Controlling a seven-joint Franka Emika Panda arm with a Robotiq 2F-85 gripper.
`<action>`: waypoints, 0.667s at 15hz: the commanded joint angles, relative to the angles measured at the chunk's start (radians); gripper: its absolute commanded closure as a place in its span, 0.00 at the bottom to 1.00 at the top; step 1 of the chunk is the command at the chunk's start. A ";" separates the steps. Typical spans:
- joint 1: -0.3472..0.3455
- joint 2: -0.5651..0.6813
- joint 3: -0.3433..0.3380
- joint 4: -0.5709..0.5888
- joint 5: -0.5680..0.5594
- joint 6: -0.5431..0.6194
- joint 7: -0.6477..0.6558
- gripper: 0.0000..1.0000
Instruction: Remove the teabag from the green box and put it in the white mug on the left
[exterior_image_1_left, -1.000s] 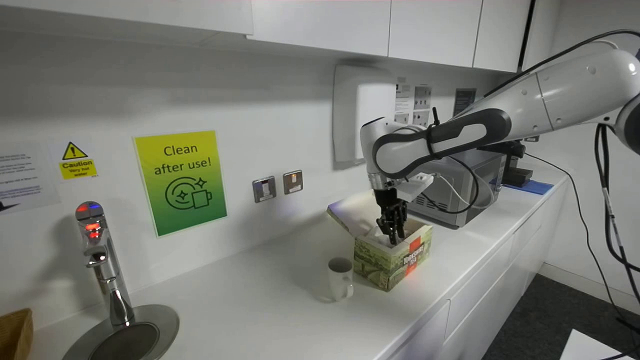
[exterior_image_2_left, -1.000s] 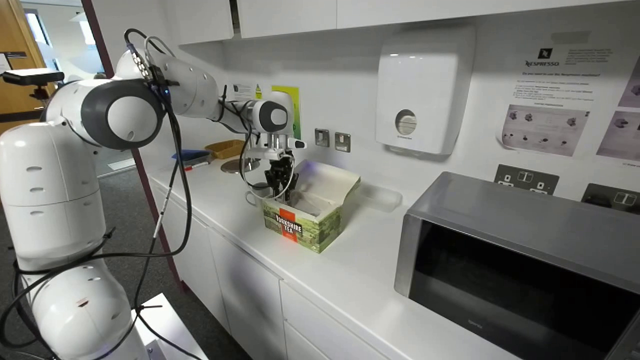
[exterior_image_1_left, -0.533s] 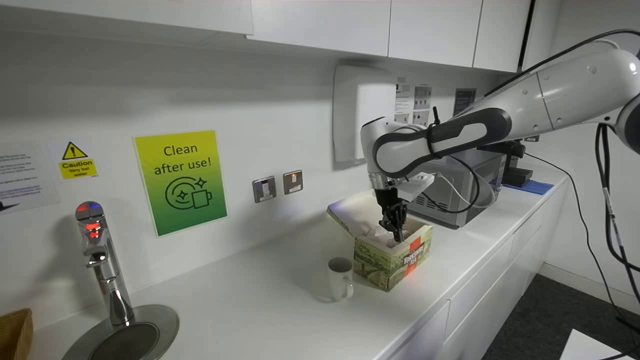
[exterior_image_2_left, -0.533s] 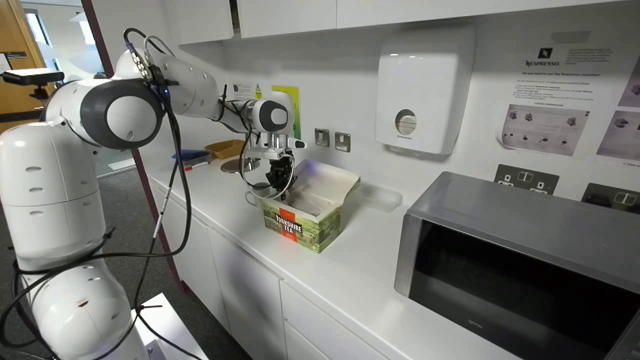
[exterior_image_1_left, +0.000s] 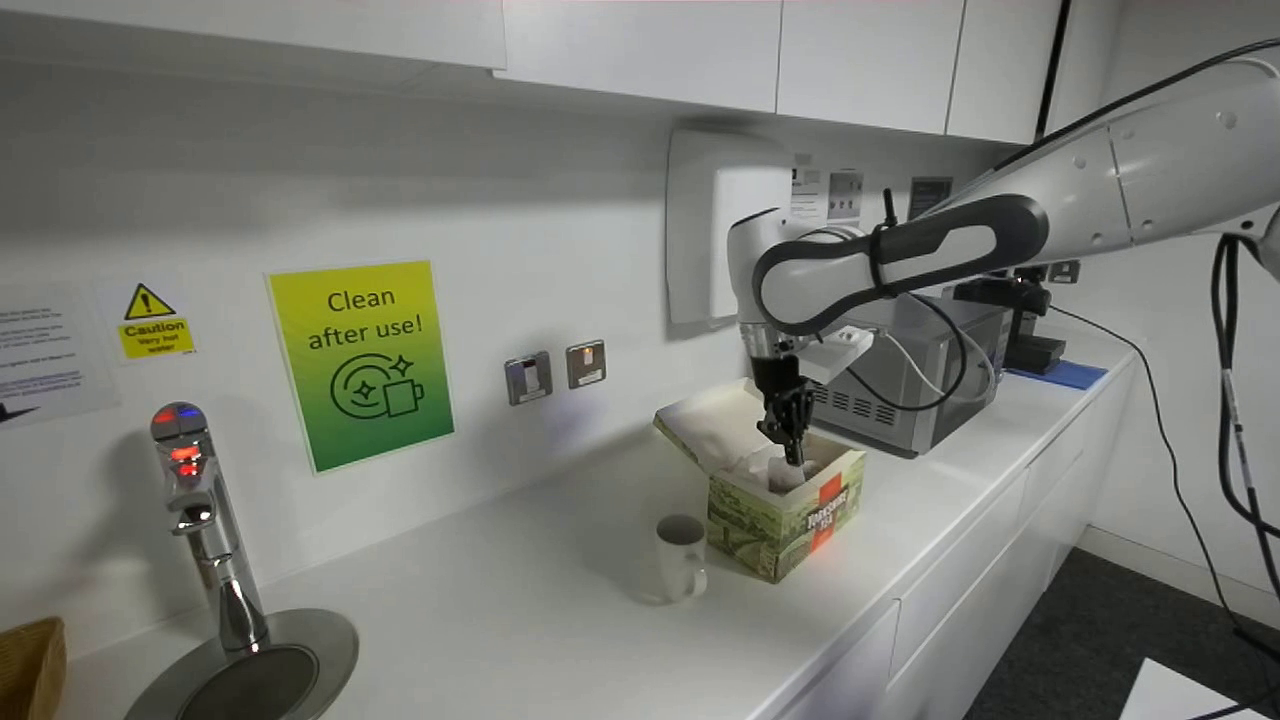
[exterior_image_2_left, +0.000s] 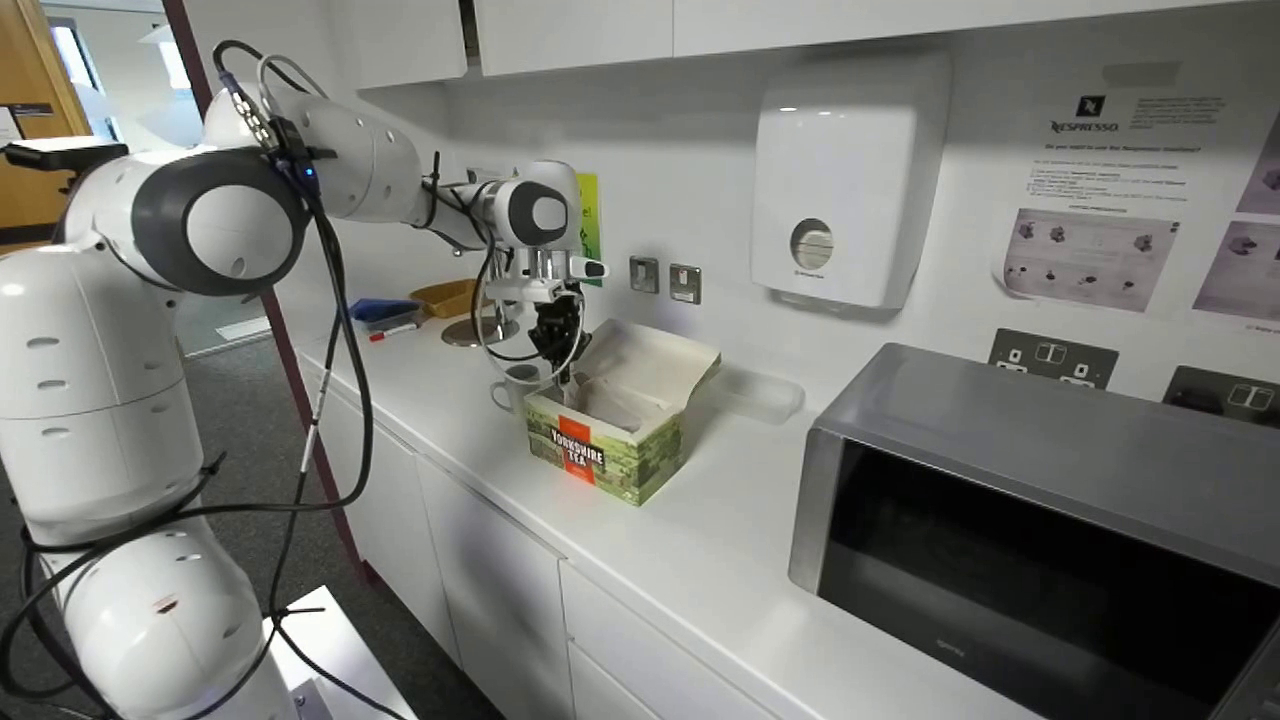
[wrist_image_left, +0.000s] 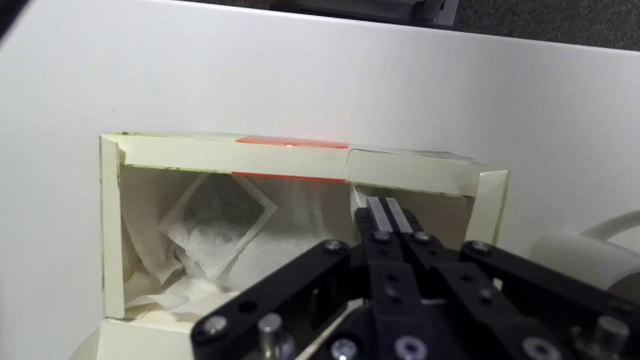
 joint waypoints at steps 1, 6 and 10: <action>0.016 -0.049 0.013 0.002 -0.024 -0.001 0.028 1.00; 0.053 -0.042 0.049 0.052 -0.069 -0.004 0.052 1.00; 0.091 0.005 0.083 0.117 -0.103 -0.024 0.082 1.00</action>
